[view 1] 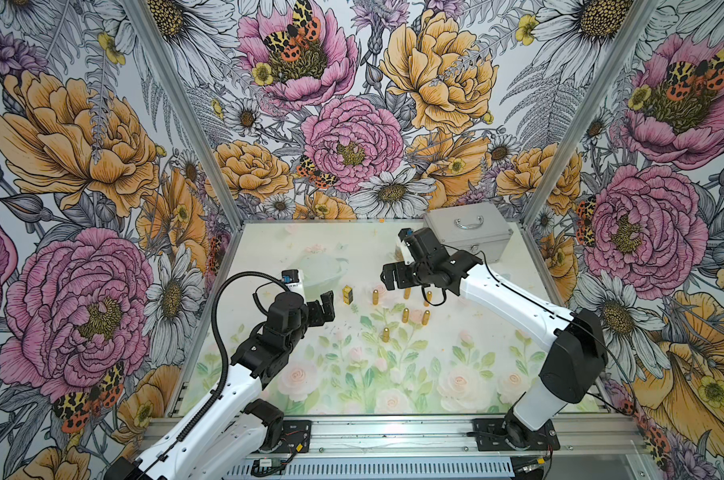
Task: Open the lipstick cap
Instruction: Pick up the lipstick at the center of the board.
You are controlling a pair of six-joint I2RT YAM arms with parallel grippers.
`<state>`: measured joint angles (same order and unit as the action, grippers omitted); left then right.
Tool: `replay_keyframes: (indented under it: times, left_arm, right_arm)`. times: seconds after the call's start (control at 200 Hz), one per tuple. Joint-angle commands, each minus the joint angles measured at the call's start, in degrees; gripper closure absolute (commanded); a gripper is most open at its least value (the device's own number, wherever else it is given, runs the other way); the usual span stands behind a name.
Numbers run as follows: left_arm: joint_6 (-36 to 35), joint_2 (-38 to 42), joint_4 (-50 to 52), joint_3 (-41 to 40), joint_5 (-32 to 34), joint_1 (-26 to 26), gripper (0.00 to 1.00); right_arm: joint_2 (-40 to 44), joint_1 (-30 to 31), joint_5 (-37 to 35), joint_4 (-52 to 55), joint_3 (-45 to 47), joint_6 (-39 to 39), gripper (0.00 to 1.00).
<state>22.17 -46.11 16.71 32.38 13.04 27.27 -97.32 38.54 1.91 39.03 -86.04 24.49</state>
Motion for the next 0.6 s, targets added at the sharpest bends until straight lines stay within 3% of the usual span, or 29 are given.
replay_keyframes:
  times: [0.0,0.225,0.595]
  left_arm:
    - [0.7,-0.3,0.7,-1.6,-0.6,0.6,0.01]
    - [0.6,-0.8,0.6,-2.9,-2.8,0.6,0.01]
    - [1.0,2.9,-1.1,-7.1,-2.7,0.6,0.01]
  right_arm:
    - [-4.3,2.5,1.1,1.8,-6.4,-3.6,0.0]
    - [-14.9,6.6,-4.1,4.1,-16.4,-6.6,0.04]
    - [-26.3,10.9,-6.9,5.2,-24.5,-9.3,0.21]
